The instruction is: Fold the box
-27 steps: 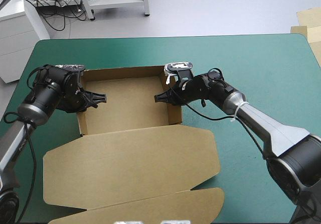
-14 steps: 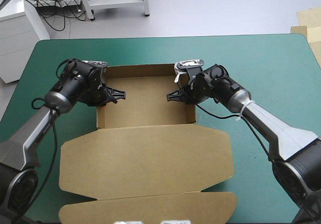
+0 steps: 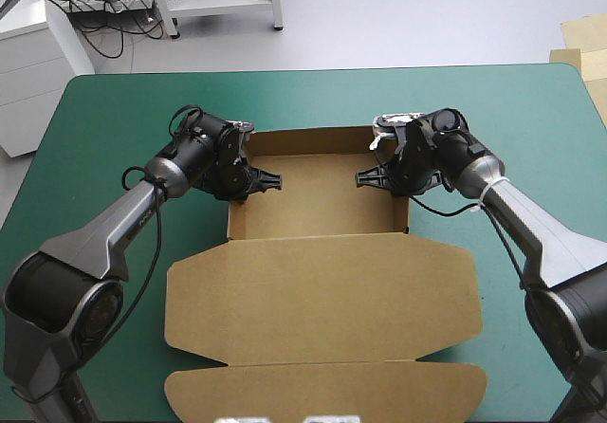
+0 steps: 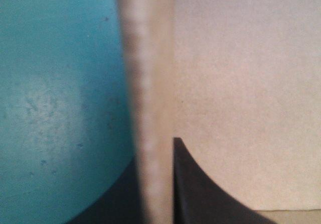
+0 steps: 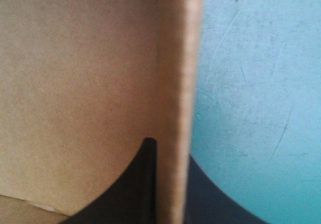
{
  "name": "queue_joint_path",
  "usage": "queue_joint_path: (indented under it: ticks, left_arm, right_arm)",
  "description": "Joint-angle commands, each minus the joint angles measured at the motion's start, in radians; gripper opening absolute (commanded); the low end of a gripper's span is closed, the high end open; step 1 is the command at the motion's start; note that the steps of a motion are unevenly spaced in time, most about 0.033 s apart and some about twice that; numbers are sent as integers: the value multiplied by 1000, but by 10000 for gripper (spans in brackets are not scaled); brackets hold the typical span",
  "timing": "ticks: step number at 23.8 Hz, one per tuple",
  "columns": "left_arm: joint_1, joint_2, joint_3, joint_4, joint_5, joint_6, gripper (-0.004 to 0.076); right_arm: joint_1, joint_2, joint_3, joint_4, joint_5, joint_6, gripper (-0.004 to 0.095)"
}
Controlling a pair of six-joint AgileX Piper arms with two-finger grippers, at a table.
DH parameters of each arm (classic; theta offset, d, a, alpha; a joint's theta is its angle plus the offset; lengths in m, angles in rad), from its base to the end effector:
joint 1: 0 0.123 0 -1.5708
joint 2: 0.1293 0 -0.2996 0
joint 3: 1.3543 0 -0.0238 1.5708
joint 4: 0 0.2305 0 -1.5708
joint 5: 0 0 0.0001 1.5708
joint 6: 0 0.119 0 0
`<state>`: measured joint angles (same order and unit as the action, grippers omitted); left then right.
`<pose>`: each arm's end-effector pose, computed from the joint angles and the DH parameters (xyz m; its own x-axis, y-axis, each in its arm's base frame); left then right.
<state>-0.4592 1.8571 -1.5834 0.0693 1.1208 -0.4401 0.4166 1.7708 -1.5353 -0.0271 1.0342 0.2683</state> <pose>0.3465 -0.1630 0.2631 -0.9640 0.0329 -0.2637 0.0475 0.9977 -0.0490 0.3425 0.1485 0.2858 -0.9189 -0.1314 -0.3720 -0.1707 0.9825 0.0745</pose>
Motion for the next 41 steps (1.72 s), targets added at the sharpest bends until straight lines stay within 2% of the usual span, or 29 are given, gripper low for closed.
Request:
queue_joint_path:
  ticks: [1, 8, 11, 12, 14, 16, 17, 19, 20, 21, 25, 34, 41]
  left_arm:
    - [16, -12, -16, 167, 11, 37, -10]
    - [17, 47, -16, 63, -18, 85, -10]
    - [17, 47, -16, 69, -29, 104, -10]
    - [17, 47, -16, 69, -25, 152, -9]
    - [16, 47, -16, 55, -23, 233, -2]
    - [16, 47, -23, -10, -23, 313, 48]
    - [16, 47, -33, -69, -23, 357, 104]
    - [16, 47, -49, -137, -23, 440, 251]
    - [16, 47, -54, -151, -21, 457, 323]
    - [16, 47, -59, -161, -23, 458, 429]
    - [16, 47, -74, -165, -34, 457, 619]
    - [16, 47, -137, -163, -22, 457, 637]
    - [16, 47, -268, -153, 33, 454, 637]
  right_arm:
    - [-21, -59, -37, -58, 47, -70, -20]
    - [-19, 72, -35, 42, 53, -101, -20]
    - [-19, 78, -35, 48, 53, -106, -14]
    - [-19, 78, -35, 46, 70, -108, 6]
    - [-19, 78, -35, 16, 111, -103, 145]
    - [-19, 78, -35, -2, 129, -43, 358]
    - [-19, 78, -35, 1, 122, -32, 460]
    - [-19, 78, -35, 6, 106, -9, 554]
    - [-19, 78, -35, 6, 106, 17, 560]
    - [-19, 78, -35, 6, 108, 24, 560]
    - [-19, 78, -35, -5, 110, 24, 560]
    - [-19, 78, -45, -55, 110, 24, 560]
    - [-19, 78, -191, -186, 184, 14, 560]
